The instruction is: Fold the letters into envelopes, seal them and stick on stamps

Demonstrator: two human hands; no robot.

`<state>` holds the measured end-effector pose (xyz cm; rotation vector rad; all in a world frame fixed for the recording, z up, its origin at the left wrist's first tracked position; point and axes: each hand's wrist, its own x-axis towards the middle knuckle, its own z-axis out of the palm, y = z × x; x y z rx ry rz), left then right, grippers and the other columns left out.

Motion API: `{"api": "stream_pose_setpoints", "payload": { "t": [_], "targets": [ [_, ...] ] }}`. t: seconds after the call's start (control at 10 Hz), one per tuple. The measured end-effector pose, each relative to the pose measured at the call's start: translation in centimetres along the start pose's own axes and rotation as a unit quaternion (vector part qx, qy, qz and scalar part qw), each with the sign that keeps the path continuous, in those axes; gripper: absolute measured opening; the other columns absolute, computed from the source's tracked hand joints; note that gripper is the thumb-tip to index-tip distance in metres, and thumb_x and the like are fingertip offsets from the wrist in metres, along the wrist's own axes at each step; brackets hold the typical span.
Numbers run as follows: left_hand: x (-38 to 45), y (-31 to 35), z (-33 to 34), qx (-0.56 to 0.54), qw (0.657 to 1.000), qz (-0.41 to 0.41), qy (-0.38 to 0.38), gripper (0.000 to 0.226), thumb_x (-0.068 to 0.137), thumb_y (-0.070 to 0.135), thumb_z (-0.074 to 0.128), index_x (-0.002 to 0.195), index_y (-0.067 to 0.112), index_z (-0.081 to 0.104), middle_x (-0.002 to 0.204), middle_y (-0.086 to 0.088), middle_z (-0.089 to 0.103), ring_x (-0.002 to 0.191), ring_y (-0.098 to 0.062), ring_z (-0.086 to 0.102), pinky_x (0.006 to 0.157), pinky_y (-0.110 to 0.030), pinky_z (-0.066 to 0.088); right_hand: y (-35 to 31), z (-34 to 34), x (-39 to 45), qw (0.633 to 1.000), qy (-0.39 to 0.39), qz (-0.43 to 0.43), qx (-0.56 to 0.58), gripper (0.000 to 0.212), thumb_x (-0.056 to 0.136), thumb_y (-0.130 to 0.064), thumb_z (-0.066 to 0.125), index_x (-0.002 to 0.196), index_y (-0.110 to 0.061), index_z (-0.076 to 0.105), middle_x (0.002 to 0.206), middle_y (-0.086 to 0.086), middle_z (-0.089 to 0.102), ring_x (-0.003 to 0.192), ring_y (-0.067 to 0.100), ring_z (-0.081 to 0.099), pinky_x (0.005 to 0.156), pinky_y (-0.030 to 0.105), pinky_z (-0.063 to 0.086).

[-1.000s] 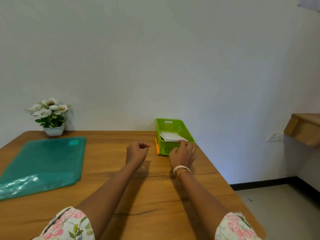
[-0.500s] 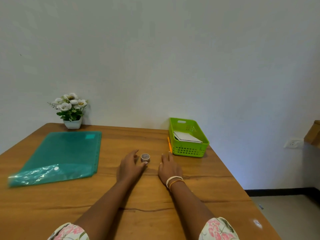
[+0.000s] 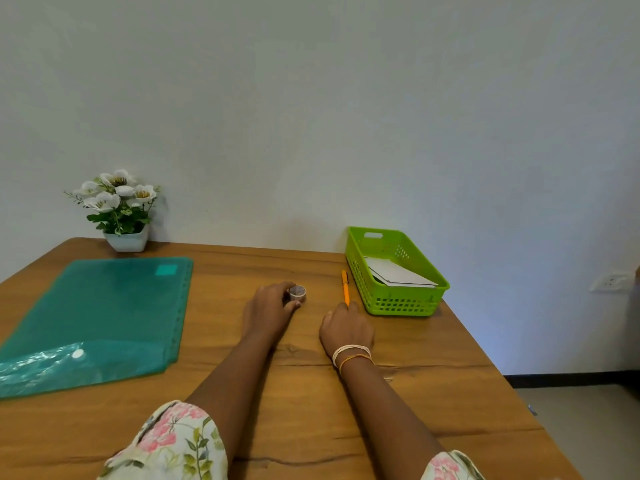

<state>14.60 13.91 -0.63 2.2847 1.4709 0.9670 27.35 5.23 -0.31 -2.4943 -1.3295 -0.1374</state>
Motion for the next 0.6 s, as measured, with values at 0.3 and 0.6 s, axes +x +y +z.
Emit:
{"api": "stream_pose_setpoints", "payload": {
  "t": [0.3,0.6],
  "targets": [
    [2.4,0.2,1.2,0.025,1.000,0.001,-0.013,0.038,0.087,0.036,0.065,0.125,0.034,0.059,0.113,0.004,0.067,0.106,-0.018,0.055,0.070,-0.029,0.040,-0.5,0.6,-0.4,0.998,0.020,-0.060,0.002,0.033,0.096,-0.028,0.037,0.120,-0.015,0.056,0.128,0.005,0.051,0.097,0.030,0.064,0.074,0.035,0.050],
    [0.1,0.7,-0.4,0.024,0.997,-0.060,-0.048,0.077,0.086,0.044,0.064,0.148,0.022,0.024,0.125,-0.002,0.059,0.114,-0.023,0.051,0.083,-0.036,0.044,-0.5,0.0,-0.5,0.998,-0.011,-0.052,0.016,0.044,0.096,-0.031,0.038,0.140,-0.028,0.043,0.154,0.007,0.030,0.111,0.030,0.060,0.084,0.036,0.049]
  ]
}}
